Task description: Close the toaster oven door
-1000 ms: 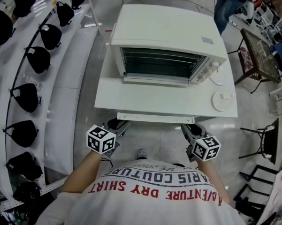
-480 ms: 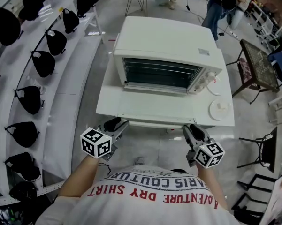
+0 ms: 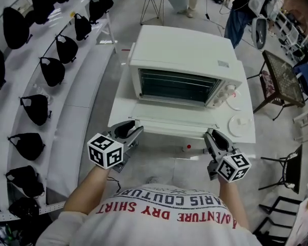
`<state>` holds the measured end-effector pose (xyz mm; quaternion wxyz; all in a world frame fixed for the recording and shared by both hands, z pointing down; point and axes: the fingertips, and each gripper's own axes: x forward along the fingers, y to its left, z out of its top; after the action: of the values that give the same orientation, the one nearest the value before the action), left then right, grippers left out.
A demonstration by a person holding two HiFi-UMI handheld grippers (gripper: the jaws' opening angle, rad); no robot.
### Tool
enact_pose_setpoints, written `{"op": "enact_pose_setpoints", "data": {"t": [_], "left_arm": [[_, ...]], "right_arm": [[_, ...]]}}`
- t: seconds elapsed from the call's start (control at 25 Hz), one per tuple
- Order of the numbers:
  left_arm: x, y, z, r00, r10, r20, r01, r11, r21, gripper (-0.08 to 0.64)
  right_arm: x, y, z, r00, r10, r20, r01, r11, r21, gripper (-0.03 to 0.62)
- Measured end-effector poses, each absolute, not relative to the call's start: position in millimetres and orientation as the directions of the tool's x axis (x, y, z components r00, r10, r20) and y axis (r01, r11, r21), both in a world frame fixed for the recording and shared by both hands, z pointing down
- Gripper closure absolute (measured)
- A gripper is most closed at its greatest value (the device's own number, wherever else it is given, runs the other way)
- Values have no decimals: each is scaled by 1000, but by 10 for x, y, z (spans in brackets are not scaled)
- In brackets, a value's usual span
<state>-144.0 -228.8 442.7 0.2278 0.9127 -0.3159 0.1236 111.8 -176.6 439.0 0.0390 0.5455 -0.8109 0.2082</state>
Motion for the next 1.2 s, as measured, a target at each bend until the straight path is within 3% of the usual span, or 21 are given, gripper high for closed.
{"op": "enact_pose_setpoints", "data": {"t": [1.2], "left_arm": [[-1288,-3132,3641,747,-594,297,-662,-701,265,403]], "right_arm": [[1270,-2614,3605,-360,-923,139,-918,324,-228,486]]}}
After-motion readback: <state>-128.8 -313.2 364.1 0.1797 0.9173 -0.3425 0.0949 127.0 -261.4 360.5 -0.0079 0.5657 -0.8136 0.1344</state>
